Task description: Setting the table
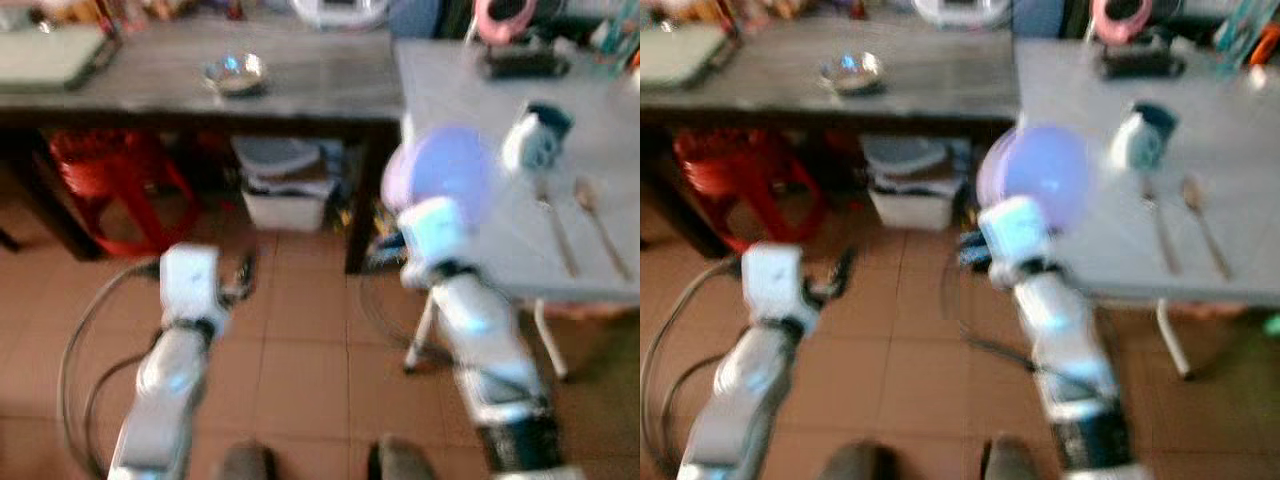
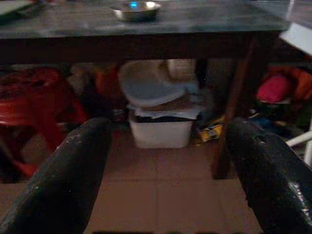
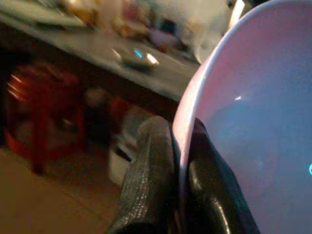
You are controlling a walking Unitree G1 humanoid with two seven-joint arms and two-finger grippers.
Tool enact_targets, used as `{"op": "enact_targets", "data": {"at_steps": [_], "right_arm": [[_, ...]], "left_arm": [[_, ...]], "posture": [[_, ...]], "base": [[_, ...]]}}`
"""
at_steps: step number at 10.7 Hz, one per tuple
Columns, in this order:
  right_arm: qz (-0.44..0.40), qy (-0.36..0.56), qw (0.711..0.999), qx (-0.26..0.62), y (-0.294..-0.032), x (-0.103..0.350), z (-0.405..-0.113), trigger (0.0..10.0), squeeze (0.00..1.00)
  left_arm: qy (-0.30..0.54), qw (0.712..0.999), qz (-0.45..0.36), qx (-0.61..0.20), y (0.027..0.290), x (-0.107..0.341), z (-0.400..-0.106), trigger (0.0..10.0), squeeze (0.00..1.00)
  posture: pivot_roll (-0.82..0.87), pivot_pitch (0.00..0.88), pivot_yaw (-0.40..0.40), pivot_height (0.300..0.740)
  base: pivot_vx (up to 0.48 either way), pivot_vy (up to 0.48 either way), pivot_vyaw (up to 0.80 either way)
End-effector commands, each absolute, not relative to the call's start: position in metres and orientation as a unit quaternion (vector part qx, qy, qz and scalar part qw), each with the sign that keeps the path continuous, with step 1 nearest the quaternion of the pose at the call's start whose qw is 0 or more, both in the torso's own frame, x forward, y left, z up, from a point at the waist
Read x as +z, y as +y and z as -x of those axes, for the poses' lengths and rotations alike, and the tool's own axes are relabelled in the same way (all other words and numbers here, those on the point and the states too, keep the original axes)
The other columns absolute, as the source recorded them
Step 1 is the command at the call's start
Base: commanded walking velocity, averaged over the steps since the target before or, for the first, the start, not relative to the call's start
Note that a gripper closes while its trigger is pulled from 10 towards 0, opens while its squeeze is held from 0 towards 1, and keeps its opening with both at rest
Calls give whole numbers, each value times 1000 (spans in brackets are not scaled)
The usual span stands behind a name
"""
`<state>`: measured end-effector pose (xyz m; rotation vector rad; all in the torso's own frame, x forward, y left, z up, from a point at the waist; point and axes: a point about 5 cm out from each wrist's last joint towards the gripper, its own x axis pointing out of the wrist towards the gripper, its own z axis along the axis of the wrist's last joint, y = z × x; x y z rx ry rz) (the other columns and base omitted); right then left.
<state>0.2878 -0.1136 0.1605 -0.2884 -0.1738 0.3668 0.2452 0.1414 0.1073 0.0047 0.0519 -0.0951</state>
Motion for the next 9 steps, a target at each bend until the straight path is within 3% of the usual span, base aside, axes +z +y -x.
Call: {"op": "enact_targets", "data": {"at_steps": [1,3,5,6,8,9], "right_arm": [[143,-83,973,161,-123,162,-287,0,0],[141,-81,974,157,-124,162,-288,0,0],[141,-83,974,159,-122,164,-289,510,0],[142,-84,973,160,-122,165,-290,4196,0],[144,-85,973,161,-121,166,-291,10000,0],[145,-85,972,163,-120,166,-292,10000,0]], "left_arm": [[27,997,-14,-64,132,106,-244,10000,0],[20,997,-12,-67,132,108,-248,10000,0],[14,997,-10,-73,132,109,-249,10000,0],[15,997,-8,-76,130,108,-248,10000,0],[13,996,-4,-85,127,108,-247,10000,0],[11,996,-5,-91,125,109,-247,10000,0]], "posture": [[-48,51,43,740],[-50,51,43,740],[-50,55,42,740],[-52,56,41,740],[-54,57,41,740],[-54,58,42,740]], "base": [[274,394,0],[323,351,0],[433,0,0],[458,0,0],[474,0,0],[480,0,0]]}}
